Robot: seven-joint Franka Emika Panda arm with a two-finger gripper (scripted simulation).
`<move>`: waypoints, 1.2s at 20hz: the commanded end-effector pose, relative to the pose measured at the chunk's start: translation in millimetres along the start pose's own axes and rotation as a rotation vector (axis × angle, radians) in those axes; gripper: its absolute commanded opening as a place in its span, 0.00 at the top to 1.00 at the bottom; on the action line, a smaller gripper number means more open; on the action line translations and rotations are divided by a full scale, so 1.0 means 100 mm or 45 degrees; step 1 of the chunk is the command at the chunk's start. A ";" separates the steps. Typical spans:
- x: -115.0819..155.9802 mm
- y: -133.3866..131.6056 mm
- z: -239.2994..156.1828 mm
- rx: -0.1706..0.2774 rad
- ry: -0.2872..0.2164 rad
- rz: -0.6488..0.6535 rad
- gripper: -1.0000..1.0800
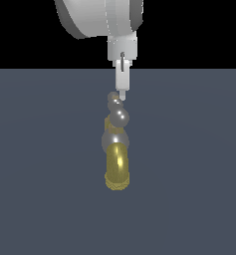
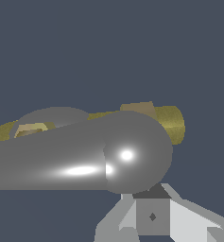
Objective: Turn on the faucet by rotating a designated handle.
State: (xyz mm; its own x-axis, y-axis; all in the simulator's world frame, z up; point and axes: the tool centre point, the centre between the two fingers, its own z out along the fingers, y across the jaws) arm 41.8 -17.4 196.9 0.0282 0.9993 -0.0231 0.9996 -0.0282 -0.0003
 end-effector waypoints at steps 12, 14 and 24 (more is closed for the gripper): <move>0.61 -0.29 -0.02 -0.001 0.015 -0.047 1.00; 0.72 -0.34 -0.03 -0.001 0.017 -0.055 1.00; 1.19 -0.58 -0.05 -0.001 0.029 -0.092 1.00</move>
